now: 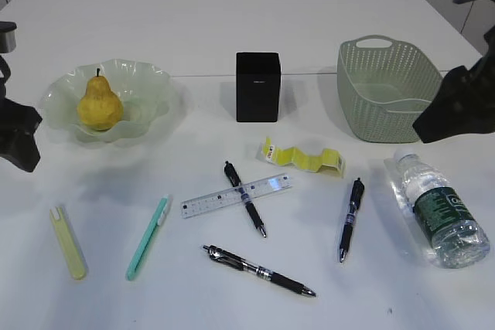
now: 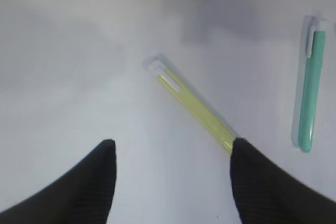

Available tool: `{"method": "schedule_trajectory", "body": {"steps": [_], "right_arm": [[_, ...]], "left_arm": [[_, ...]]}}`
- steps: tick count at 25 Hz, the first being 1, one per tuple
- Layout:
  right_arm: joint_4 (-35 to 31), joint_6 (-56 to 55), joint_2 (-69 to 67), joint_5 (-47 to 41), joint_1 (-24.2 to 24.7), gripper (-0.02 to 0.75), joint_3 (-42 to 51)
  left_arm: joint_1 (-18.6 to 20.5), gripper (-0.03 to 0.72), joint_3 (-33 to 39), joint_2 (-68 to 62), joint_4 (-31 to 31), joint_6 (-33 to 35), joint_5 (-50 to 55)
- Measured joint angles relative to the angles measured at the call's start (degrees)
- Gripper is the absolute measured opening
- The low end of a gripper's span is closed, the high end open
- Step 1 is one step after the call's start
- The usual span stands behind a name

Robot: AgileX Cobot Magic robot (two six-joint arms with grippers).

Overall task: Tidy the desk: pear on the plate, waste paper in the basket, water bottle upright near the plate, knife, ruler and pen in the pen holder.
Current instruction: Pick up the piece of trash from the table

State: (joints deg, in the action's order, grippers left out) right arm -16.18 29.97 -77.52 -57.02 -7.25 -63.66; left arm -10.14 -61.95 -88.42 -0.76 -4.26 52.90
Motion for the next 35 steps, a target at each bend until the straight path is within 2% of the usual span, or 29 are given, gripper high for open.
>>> {"method": "schedule_trajectory", "body": {"steps": [6, 12, 20, 24, 29, 35], "right_arm": [[1.24, 0.00, -7.58, -1.65, -2.31, 0.482, -6.85], [1.72, 0.00, -13.81, -4.15, -2.55, 0.482, -15.18], [2.74, 1.47, -15.77, -4.37, -3.20, 0.482, -17.89], [3.61, 3.81, -17.82, -2.39, -6.35, 0.481, -17.89], [9.01, 4.21, -22.36, -0.53, -11.14, 0.481, -19.71], [12.38, 4.68, -30.12, 0.64, -12.62, 0.480, -25.90]], "left_arm": [[0.00, 0.480, 3.70, 2.69, -0.33, 0.10, -0.24], [0.00, 0.480, 5.41, 4.66, -0.42, 0.10, -0.54], [0.00, 0.479, 5.96, 5.78, -0.57, 0.10, -0.54], [0.00, 0.479, 5.96, 5.78, -0.67, 0.10, -1.88], [0.00, 0.479, 5.96, 5.78, -0.67, 0.10, -2.93], [0.00, 0.479, 5.96, 5.78, -0.67, 0.12, -2.93]]}}
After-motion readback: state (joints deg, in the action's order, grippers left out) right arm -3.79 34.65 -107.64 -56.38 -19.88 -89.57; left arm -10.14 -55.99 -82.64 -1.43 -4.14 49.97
